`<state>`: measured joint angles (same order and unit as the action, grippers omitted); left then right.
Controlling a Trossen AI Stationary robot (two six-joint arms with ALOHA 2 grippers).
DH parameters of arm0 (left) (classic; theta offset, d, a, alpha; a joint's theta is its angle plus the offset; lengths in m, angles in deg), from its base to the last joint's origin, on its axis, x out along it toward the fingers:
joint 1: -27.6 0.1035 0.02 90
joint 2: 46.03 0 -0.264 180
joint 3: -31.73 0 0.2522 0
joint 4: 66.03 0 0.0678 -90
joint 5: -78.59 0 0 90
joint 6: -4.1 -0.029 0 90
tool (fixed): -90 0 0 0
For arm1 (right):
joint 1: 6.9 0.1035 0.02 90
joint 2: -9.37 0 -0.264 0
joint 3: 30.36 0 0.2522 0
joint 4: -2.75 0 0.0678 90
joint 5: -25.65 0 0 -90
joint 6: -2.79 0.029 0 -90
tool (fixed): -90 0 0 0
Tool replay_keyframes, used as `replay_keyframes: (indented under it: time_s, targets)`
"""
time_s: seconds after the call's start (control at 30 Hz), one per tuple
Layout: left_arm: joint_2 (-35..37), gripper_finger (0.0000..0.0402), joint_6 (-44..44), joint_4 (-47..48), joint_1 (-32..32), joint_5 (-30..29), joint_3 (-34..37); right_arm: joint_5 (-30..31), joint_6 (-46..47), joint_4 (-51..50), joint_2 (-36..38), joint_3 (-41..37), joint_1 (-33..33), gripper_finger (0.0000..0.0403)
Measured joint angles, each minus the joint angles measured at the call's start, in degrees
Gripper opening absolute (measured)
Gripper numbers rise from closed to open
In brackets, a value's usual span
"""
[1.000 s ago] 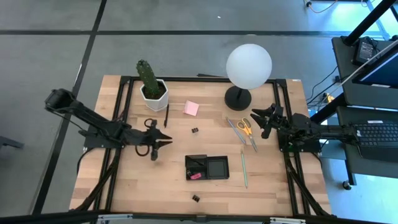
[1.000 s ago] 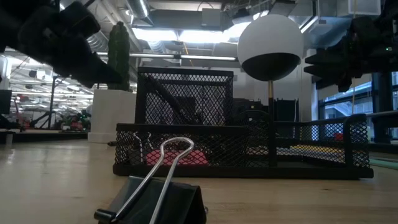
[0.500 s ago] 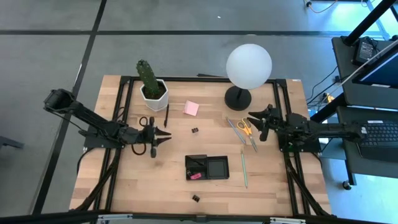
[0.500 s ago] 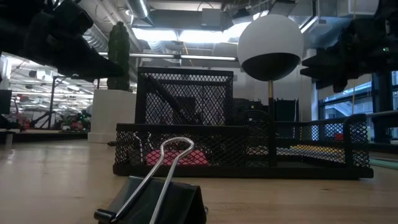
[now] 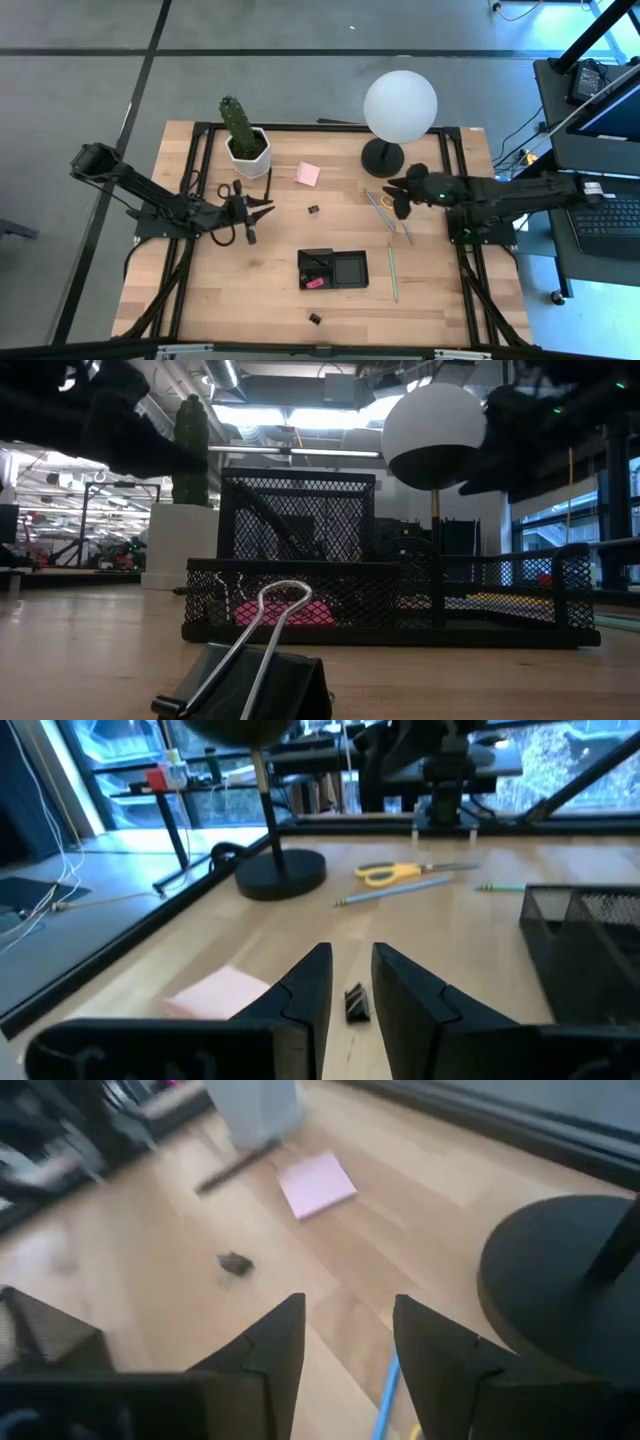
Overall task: Pick and place office supplies into organizer
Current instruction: Put the blue pencil into the mesh desk organizer
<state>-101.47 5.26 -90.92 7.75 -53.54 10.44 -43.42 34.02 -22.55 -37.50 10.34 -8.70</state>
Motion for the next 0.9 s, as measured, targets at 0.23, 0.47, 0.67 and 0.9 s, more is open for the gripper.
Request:
replay_keyframes:
  time_s: [0.23,0.47,0.67,0.9]
  targets:
    - [0.0,0.0068,0.0,-0.7,0.0,0.0,0.0,0.0,0.1,-6.7,-15.0,11.2,-1.7,0.0154]
    - [0.0,0.007,0.1,-0.6,0.0,0.0,0.0,-0.1,0.1,-7.6,-27.4,15.9,-4.4,0.0154]
    - [0.0,0.0066,0.7,-0.1,0.0,3.1,0.0,-0.2,1.6,-7.6,-35.9,16.1,-5.7,0.0154]
    - [0.0,0.0067,1.6,-0.1,0.0,3.9,0.0,-0.1,1.4,-2.6,-43.2,16.1,-6.1,0.0154]
